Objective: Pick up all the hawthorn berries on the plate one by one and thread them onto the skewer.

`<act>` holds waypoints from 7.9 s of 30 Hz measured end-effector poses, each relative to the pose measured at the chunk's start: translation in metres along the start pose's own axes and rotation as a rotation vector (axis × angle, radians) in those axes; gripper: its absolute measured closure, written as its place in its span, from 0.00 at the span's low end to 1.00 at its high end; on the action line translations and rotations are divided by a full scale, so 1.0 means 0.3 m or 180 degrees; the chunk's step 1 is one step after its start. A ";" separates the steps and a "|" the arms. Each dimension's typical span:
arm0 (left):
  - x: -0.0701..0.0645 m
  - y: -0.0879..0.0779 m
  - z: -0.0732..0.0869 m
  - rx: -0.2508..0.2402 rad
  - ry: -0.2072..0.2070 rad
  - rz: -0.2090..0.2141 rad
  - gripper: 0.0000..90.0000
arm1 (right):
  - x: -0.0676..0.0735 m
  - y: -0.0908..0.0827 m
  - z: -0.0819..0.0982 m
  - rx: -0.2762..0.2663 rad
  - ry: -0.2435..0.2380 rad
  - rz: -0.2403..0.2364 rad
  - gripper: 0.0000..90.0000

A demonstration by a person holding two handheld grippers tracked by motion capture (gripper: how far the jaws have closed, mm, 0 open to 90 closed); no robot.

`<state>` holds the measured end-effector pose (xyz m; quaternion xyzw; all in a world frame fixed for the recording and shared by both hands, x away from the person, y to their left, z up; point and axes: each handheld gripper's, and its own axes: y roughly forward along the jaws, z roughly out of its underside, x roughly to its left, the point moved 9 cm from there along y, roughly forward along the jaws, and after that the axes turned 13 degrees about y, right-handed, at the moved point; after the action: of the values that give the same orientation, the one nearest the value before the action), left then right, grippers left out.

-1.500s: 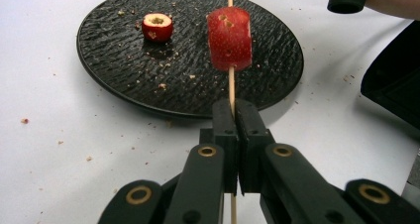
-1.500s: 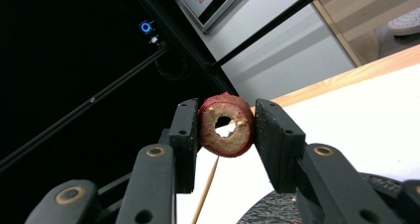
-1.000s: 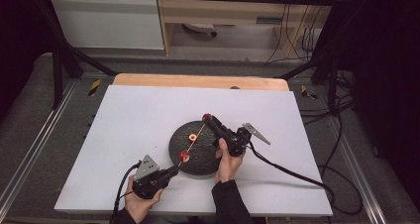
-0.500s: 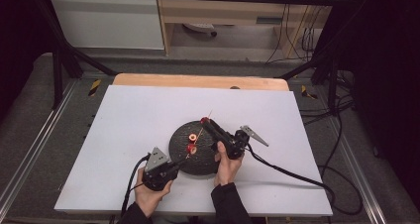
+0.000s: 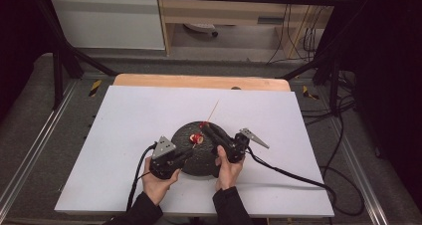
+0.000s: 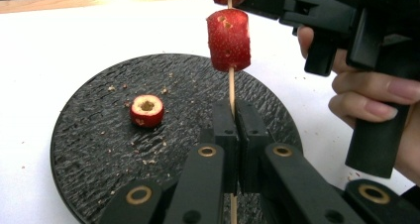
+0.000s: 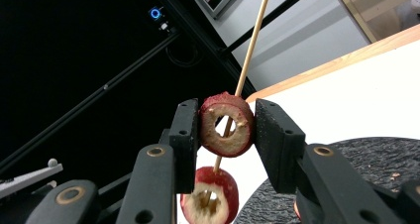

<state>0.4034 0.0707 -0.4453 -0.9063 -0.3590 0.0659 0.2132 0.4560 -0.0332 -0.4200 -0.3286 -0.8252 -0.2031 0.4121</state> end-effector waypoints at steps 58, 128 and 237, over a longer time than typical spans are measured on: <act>0.216 -0.294 0.307 0.0573 0.0193 0.0082 0.98 | -0.102 -0.039 0.067 0.2159 -0.1501 0.1051 0.06; 0.224 -0.300 0.304 0.0550 0.0173 0.0091 0.98 | -0.214 0.246 0.148 0.3461 -0.1653 0.1687 0.70; 0.030 -0.212 0.230 0.0279 0.0328 0.0230 0.98 | -0.001 0.004 -0.104 0.0265 -0.0237 0.0255 0.71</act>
<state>0.3515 0.1417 -0.4796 -0.9106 -0.3114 0.0425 0.2684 0.4741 -0.0515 -0.4021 -0.3513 -0.8338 -0.1395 0.4023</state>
